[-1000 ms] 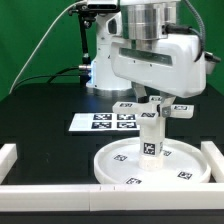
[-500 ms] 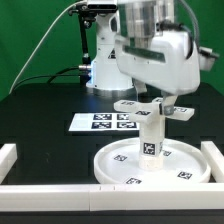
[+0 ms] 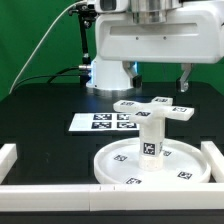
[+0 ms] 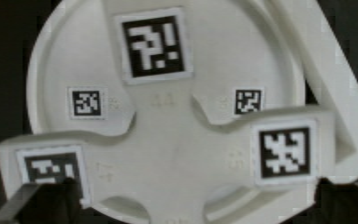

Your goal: Assemble round table

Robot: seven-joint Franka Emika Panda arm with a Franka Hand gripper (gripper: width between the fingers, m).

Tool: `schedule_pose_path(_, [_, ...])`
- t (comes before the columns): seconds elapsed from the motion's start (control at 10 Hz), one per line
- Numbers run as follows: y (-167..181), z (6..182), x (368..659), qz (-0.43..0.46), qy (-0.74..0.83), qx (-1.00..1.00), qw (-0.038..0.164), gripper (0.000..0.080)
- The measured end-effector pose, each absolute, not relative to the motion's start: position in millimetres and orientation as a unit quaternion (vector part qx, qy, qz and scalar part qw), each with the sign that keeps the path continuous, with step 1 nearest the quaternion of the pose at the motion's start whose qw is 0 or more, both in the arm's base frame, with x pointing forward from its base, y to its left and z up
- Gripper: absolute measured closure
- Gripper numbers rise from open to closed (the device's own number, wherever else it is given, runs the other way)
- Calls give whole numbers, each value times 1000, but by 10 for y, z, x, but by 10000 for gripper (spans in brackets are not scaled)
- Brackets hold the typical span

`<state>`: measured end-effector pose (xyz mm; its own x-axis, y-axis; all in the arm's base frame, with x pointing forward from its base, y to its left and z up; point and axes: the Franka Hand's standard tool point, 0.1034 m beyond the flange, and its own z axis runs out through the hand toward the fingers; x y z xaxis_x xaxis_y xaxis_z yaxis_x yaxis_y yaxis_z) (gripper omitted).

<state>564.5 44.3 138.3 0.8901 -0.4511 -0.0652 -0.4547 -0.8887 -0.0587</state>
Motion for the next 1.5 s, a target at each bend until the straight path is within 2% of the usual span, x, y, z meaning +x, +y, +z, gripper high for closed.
schedule_pose_path(0.7, [404, 1311, 5619, 19, -78, -996, 26, 150])
schedule_pose_path(1.5, [345, 1025, 5613, 15, -91, -996, 13, 150])
